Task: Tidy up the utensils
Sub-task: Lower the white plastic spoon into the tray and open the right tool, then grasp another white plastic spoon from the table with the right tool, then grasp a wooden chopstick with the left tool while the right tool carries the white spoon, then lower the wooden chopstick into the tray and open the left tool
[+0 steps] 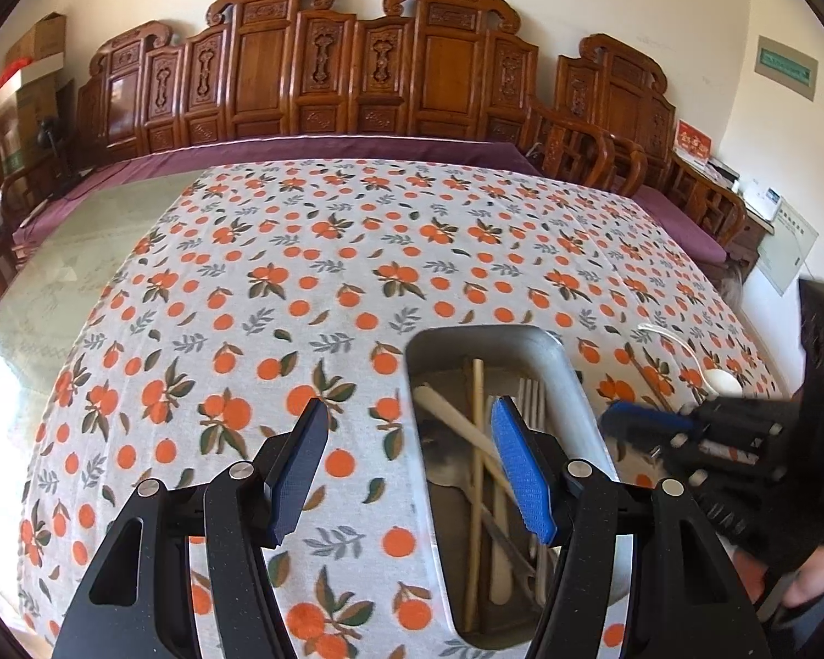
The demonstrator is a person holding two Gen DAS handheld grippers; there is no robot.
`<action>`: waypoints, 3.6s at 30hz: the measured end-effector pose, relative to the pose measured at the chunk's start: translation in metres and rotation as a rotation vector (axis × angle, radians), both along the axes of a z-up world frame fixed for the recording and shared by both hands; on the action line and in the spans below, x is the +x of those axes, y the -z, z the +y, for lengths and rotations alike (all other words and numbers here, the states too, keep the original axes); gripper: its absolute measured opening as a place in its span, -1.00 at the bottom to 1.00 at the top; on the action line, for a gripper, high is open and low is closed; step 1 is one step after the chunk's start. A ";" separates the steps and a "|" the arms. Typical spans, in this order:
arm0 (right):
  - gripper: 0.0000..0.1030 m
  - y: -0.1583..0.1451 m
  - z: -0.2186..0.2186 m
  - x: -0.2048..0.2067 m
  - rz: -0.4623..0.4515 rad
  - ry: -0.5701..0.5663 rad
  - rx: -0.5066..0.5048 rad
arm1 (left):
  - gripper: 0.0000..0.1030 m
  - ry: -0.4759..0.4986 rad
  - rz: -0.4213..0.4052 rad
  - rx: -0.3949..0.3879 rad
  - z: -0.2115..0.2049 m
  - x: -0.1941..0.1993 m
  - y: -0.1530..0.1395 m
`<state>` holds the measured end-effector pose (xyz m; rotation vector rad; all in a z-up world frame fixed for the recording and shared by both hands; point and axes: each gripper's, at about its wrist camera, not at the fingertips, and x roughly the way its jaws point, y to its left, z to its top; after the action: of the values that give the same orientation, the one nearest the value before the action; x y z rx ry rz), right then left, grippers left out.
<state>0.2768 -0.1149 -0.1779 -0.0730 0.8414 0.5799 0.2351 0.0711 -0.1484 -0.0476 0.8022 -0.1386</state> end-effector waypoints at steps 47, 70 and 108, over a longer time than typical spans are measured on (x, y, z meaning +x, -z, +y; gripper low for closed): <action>-0.82 0.067 -0.228 0.076 0.139 0.074 -0.260 | 0.15 0.215 0.111 0.005 -0.194 -0.004 0.033; -0.87 0.046 -0.251 0.036 0.104 0.112 -0.223 | 0.00 0.300 0.244 0.118 -0.282 0.026 0.099; -0.87 -0.006 -0.162 -0.008 0.038 0.097 -0.201 | -0.92 0.221 0.136 0.075 -0.158 -0.012 0.018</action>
<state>0.2689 -0.2766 -0.1721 -0.2039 0.9332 0.4049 0.2230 -0.0870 -0.1660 0.1041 0.9471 -0.3171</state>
